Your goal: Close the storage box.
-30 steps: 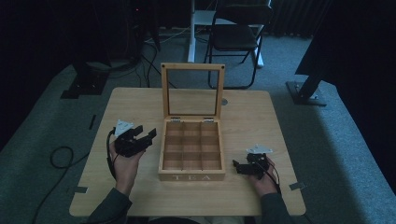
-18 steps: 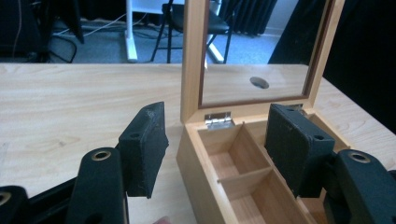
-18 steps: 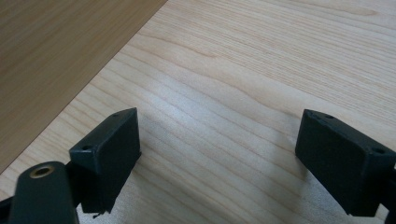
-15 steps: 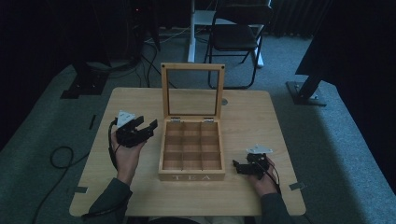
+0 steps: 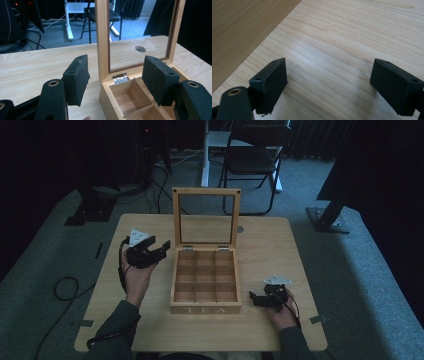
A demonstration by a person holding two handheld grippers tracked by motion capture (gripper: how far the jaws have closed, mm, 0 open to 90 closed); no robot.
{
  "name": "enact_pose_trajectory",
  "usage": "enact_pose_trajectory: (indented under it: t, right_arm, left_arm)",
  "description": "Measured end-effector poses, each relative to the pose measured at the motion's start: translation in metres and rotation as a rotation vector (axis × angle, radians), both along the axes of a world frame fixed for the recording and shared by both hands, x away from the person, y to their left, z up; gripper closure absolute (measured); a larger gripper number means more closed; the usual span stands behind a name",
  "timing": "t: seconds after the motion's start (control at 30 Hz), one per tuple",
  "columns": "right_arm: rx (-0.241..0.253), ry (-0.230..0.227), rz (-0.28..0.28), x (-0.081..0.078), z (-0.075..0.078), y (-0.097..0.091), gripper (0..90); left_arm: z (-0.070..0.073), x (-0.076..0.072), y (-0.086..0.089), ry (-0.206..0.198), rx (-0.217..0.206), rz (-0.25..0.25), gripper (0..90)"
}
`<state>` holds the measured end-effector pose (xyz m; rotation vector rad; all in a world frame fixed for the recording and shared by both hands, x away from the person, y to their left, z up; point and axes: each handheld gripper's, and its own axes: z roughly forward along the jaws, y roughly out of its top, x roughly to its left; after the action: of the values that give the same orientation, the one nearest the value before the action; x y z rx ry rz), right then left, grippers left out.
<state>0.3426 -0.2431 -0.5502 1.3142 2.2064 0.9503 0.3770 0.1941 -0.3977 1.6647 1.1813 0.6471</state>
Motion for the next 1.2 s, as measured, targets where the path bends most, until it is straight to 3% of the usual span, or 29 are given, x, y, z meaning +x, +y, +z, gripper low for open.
enact_pose_trajectory:
  t: [0.53, 0.87, 1.2]
  right_arm:
    - [0.002, 0.001, -0.002, 0.0, 0.0, 0.0, 13.5]
    - [0.001, -0.002, 0.0, 0.0, 0.0, 0.0, 13.5]
    - [0.001, 0.0, -0.001, 0.0, 0.0, 0.0, 13.5]
  left_arm:
    - [0.017, 0.018, 0.006, -0.027, 0.017, 0.015, 37.2]
    - [0.021, 0.028, 0.007, -0.019, 0.007, 0.017, 36.6]
    - [0.027, 0.041, 0.005, -0.027, 0.024, 0.013, 34.9]
